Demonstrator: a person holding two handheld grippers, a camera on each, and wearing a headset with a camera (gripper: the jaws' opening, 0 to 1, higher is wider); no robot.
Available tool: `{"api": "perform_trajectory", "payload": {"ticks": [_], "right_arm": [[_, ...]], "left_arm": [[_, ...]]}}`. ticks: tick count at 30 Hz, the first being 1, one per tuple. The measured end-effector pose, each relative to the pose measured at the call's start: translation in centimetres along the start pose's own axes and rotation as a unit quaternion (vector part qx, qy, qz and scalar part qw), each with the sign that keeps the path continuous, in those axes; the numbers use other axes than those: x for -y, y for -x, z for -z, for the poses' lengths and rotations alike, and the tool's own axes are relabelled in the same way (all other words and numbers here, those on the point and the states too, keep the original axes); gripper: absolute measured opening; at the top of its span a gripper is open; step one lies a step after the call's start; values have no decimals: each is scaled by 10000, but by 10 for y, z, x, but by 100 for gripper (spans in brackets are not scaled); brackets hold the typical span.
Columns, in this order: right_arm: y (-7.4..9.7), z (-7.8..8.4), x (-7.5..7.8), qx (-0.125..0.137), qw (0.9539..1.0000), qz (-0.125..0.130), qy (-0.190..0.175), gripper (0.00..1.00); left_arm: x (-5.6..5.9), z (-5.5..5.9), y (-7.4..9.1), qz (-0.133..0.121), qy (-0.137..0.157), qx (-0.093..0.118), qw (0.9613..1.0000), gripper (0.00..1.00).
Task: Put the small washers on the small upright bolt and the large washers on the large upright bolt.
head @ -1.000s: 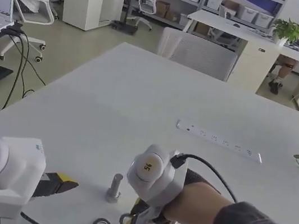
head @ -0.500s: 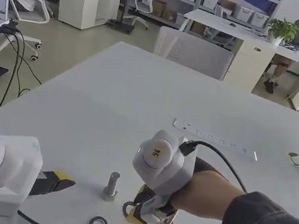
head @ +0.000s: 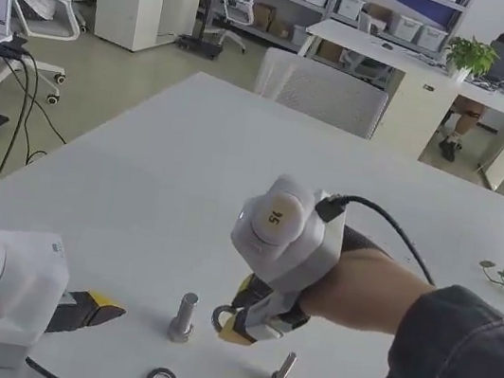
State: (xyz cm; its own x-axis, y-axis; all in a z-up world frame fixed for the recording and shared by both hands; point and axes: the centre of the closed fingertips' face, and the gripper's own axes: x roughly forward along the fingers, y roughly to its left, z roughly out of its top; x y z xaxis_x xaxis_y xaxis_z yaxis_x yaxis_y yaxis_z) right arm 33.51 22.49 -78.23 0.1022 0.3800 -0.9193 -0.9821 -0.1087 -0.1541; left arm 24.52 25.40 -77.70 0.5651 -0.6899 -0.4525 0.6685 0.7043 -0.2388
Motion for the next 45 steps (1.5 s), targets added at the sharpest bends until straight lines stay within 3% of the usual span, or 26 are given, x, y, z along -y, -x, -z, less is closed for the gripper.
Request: {"api": "perform_trajectory", "payload": {"ticks": [8,22,32,45], "right_arm": [[7,-18,11,-45,9996,41,262,23],[-12,-38,20,-102,9984,-117,549,23],[-25,-41,23,-190,9975,-266,620,23],[-41,-34,24,-337,9968,-460,557,23]], "left_arm": [[0,0,1,-1,0,9,10000,97],[-5,2,4,-85,46,7,10000,97],[-7,3,5,-129,66,-12,9999,96],[-10,6,7,-168,124,-24,9998,96]]}}
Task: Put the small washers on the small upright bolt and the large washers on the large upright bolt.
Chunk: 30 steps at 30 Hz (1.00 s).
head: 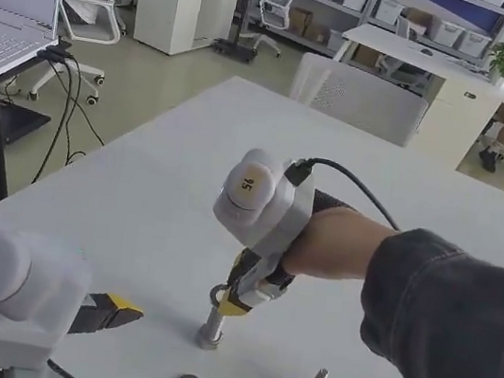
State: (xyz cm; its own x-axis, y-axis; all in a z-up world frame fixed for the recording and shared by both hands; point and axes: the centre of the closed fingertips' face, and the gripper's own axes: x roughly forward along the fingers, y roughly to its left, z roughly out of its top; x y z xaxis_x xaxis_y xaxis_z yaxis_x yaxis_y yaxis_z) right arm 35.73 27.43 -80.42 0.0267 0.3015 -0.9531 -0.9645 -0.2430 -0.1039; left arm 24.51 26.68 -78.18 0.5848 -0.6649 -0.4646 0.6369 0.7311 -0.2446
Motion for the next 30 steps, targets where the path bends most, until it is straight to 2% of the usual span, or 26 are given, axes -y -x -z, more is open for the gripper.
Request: {"api": "perform_trajectory", "payload": {"ticks": [18,30], "right_arm": [[-13,5,-5,-92,9998,-176,-38,23],[-25,11,-7,-51,9996,-249,-134,23]], "left_arm": [[0,2,0,-24,31,-44,10000,96],[2,3,-2,-4,43,-98,9999,96]]}}
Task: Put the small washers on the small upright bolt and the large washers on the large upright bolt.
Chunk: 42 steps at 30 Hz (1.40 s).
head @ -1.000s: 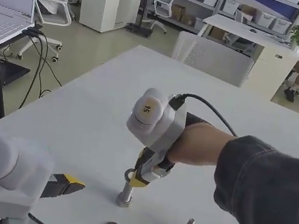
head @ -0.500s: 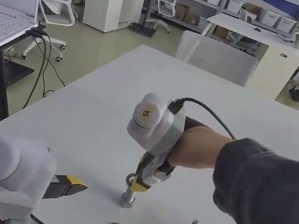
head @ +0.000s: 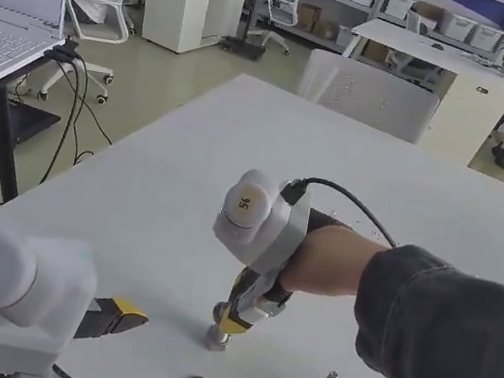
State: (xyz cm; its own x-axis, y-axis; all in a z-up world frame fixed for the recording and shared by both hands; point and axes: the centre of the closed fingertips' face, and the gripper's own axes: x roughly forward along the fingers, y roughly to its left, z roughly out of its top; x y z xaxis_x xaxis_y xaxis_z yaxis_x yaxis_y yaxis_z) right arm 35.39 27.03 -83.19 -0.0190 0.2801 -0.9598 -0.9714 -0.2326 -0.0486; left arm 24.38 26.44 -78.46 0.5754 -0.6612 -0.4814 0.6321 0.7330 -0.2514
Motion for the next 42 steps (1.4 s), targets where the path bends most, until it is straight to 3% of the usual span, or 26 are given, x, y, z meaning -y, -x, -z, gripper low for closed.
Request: {"api": "perform_trajectory", "payload": {"ticks": [24,42], "right_arm": [[-27,8,-3,-85,9999,-91,-53,23],[-33,12,-2,-57,9997,-148,-207,25]], "left_arm": [[-3,3,0,-14,91,-32,10000,96],[-6,4,-2,-33,102,-31,9999,95]]}}
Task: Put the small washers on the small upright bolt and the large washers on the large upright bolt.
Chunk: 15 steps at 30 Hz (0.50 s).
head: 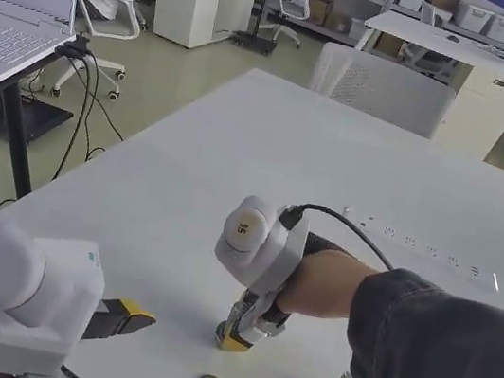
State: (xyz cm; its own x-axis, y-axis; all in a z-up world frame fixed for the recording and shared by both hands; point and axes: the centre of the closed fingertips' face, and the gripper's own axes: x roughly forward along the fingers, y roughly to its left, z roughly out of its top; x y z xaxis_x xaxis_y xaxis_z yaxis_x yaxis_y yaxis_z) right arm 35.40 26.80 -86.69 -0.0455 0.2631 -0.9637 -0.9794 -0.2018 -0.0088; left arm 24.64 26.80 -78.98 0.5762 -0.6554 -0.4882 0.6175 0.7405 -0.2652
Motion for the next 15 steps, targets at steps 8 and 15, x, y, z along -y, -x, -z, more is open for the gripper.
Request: {"api": "perform_trajectory", "payload": {"ticks": [8,15], "right_arm": [[3,1,0,73,10000,-13,-15,29],[8,2,3,182,9998,34,-104,35]], "left_arm": [[0,0,-1,7,10,0,10000,95],[1,0,-2,19,-4,-2,10000,96]]}}
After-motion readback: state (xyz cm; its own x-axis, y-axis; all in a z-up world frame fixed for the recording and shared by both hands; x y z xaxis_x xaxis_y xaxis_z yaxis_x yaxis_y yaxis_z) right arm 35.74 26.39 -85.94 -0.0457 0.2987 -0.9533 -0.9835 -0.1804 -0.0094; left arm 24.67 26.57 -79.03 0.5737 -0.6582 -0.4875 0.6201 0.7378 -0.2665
